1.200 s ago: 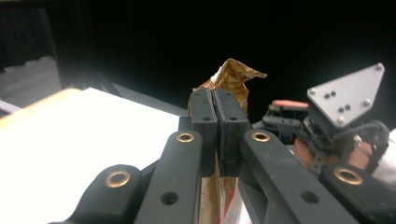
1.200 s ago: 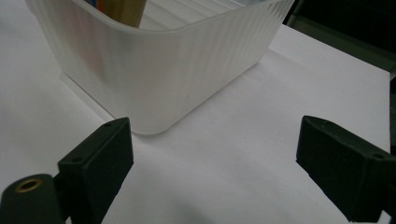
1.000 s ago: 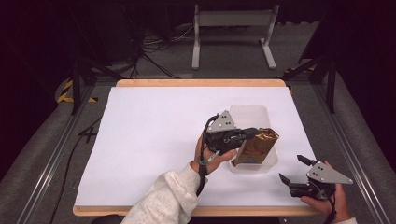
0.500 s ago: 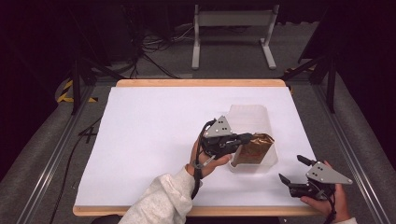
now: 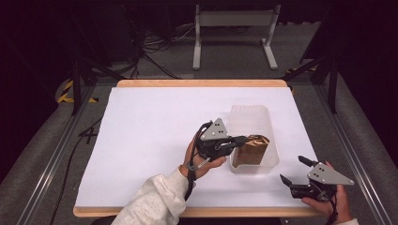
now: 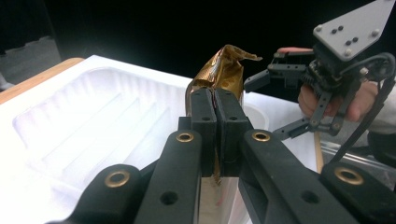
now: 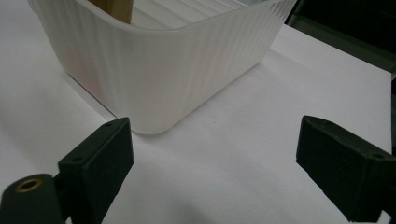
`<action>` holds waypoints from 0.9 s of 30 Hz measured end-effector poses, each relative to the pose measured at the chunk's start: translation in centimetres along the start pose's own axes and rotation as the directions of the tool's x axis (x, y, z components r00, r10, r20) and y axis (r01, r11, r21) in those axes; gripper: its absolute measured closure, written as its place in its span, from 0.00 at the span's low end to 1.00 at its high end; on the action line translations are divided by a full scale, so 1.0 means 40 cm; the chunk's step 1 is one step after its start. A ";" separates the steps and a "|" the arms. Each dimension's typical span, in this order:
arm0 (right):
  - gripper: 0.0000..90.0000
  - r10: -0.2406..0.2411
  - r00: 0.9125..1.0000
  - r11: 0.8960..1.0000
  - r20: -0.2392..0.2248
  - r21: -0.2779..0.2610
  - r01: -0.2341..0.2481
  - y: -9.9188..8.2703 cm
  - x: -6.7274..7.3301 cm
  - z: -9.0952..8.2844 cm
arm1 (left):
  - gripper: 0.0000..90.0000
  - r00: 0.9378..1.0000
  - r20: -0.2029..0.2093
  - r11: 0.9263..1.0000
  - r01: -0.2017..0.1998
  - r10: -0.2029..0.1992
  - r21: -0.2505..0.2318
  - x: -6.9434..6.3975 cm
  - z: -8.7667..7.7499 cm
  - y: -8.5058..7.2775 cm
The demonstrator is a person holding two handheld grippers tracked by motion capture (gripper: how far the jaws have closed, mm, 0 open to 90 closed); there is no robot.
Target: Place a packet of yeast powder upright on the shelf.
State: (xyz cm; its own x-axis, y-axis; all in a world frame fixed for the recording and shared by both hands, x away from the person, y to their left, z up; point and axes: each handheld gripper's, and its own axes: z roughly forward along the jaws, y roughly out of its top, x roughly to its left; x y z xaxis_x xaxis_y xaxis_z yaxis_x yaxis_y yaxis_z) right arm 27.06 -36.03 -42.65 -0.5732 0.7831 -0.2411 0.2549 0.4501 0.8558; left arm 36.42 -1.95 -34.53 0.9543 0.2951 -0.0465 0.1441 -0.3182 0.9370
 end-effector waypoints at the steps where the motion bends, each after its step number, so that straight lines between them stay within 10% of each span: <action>1: 0.13 0.000 1.000 1.000 0.000 0.000 0.000 0.000 0.000 0.000 | 0.98 1.000 -0.003 1.000 0.002 -0.002 0.001 0.001 -0.002 -0.002; 27: 0.13 0.001 1.000 1.000 -0.001 0.005 -0.001 0.000 0.000 0.001 | 0.95 0.997 -0.031 0.997 -0.065 0.066 0.040 -0.002 -0.006 -0.007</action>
State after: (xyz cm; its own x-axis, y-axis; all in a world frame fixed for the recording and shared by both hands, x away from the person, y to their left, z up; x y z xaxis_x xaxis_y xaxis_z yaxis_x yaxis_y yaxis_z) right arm 27.07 -36.02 -42.67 -0.5738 0.7832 -0.2396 0.2594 0.4513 0.8539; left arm 36.22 -1.66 -34.70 0.9531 0.3016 0.0263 0.0923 -0.3723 0.9235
